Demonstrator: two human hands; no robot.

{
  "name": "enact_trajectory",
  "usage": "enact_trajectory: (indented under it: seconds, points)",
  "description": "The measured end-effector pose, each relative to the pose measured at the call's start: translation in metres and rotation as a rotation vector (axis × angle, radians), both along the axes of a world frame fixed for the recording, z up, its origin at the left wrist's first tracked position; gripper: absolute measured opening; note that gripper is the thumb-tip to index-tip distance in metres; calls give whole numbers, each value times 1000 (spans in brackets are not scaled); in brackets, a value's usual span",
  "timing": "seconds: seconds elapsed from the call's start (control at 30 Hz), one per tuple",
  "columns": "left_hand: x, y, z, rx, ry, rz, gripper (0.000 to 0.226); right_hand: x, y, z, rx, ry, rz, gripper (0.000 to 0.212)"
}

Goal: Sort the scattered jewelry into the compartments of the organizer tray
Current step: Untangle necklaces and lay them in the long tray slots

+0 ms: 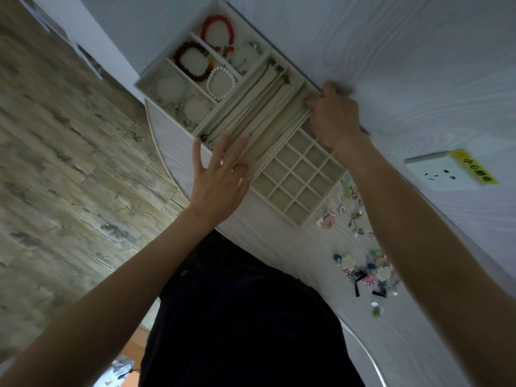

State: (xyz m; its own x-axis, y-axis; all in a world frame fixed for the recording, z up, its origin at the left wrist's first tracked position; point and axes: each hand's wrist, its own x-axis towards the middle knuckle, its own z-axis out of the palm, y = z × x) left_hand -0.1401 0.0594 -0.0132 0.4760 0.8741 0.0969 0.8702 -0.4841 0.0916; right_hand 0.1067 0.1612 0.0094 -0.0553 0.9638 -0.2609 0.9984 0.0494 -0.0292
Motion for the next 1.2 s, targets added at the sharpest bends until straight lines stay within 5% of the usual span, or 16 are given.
enact_trajectory:
  seconds: [0.8, 1.2]
  points:
    - [-2, -1, 0, 14, -85, -53, 18, -4, -6, 2, 46, 57, 84, 36]
    - [-6, 4, 1, 8, -46, -44, 30, -10, 5, 5, 16, -120, -46, 23]
